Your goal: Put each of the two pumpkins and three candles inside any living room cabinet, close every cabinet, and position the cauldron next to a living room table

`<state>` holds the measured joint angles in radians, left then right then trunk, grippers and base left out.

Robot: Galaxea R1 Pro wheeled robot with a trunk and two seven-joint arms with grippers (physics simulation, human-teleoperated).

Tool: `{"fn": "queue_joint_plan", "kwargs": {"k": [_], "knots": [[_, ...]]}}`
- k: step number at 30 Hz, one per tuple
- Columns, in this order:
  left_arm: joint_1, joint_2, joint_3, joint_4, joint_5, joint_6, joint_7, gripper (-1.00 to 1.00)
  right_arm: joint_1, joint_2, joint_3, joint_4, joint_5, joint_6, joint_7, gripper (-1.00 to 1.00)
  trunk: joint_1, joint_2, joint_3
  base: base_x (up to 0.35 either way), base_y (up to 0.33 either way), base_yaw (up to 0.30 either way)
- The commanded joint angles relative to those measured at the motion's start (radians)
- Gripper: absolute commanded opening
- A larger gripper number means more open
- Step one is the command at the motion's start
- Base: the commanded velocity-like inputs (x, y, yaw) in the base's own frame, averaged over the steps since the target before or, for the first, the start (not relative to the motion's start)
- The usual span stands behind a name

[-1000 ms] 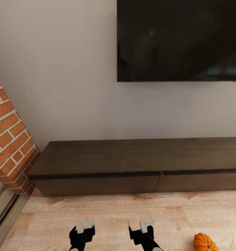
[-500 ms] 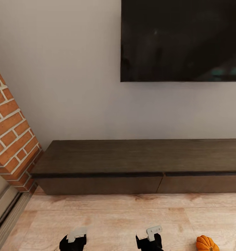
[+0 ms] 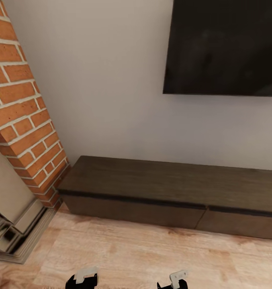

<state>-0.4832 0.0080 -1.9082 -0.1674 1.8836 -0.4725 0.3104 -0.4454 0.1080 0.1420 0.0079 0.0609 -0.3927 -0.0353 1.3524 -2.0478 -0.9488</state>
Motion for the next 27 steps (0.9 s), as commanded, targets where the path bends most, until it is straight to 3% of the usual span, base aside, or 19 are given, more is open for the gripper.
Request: {"fn": "queue_joint_plan", "kwargs": {"k": [1,27], "knots": [[0.0,0.001,0.0,0.002,0.0,0.0,0.0,1.0,0.002,0.0,0.0,0.0,0.002,0.0,0.0,1.0,0.0,0.0,-0.001,0.0,0.0,0.288],[0.002,0.002,0.0,0.003,0.0,0.0,-0.004,1.0,0.011,0.007,0.001,0.001,0.009,0.002,0.002,1.0,0.0,0.0,-0.013,0.0,0.0,0.288]]}}
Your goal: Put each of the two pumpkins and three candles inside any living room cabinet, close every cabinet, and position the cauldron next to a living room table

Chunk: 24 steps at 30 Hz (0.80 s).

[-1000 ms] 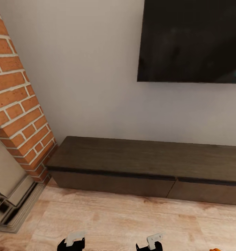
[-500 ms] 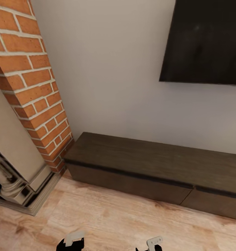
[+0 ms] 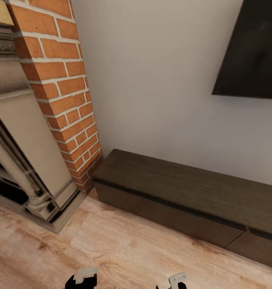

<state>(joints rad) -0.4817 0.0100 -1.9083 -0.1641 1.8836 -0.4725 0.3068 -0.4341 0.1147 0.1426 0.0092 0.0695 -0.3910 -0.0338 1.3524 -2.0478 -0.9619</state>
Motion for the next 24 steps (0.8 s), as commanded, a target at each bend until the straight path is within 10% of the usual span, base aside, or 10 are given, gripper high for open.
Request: {"fn": "queue_joint_plan", "kwargs": {"k": [1,13,24], "knots": [[0.0,0.0,0.0,0.0,0.0,0.0,0.0,1.0,0.0,0.0,0.0,0.0,0.0,0.0,0.0,1.0,0.0,0.0,0.0,0.0,0.0,0.288],[0.0,0.0,0.0,0.0,0.0,0.0,0.0,1.0,0.0,-0.004,-0.003,-0.001,-0.009,0.0,-0.002,1.0,0.0,0.0,-0.002,0.0,0.0,0.288],[0.0,-0.001,0.0,0.0,0.0,0.0,0.0,1.0,0.0,-0.002,-0.004,-0.003,-0.008,0.001,-0.141,1.0,0.0,0.0,-0.011,0.0,0.0,0.26]]}}
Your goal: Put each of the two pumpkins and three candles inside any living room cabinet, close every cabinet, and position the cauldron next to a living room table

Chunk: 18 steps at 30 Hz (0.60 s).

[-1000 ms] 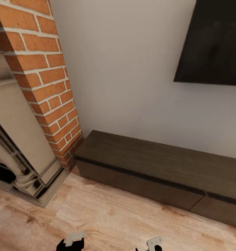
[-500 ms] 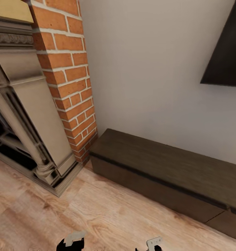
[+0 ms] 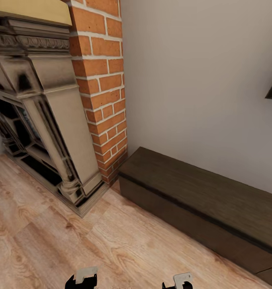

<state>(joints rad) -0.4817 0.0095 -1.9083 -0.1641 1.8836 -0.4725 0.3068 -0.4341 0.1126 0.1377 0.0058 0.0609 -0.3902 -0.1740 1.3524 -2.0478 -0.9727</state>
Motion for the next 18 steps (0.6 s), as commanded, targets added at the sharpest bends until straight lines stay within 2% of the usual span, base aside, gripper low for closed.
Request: {"fn": "queue_joint_plan", "kwargs": {"k": [1,18], "knots": [[0.0,0.0,0.0,0.0,0.0,0.0,0.0,1.0,0.0,-0.001,0.001,0.0,0.0,0.0,-0.003,1.0,0.0,0.0,-0.001,0.0,0.0,0.243],[0.0,0.0,0.0,0.0,0.0,0.0,0.0,1.0,0.0,-0.001,0.0,-0.004,0.002,0.0,-0.007,1.0,0.0,0.0,-0.018,0.0,0.0,0.242]]}}
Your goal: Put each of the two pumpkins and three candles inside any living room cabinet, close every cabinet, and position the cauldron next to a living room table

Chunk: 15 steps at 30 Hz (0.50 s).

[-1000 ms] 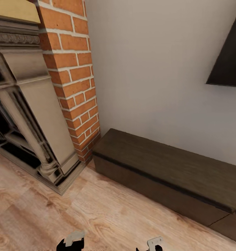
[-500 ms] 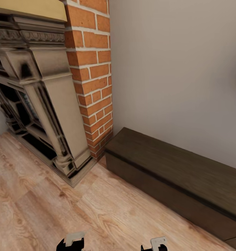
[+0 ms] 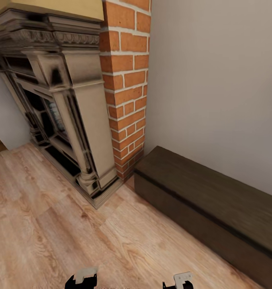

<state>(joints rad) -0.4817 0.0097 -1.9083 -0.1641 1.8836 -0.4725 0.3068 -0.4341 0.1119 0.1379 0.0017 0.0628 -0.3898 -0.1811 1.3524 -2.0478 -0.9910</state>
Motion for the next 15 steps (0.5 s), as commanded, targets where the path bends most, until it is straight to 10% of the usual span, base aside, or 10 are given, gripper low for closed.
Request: {"fn": "queue_joint_plan", "kwargs": {"k": [1,15], "knots": [[0.0,0.0,0.0,0.0,0.0,0.0,0.0,1.0,0.0,-0.001,0.0,0.0,0.0,0.0,0.0,1.0,0.0,0.0,-0.001,0.0,0.0,0.242],[0.0,-0.004,0.0,-0.006,0.0,0.0,0.0,1.0,0.0,0.004,0.002,0.006,0.0,0.001,0.0,1.0,0.0,0.0,-0.015,0.0,0.0,0.241]]}}
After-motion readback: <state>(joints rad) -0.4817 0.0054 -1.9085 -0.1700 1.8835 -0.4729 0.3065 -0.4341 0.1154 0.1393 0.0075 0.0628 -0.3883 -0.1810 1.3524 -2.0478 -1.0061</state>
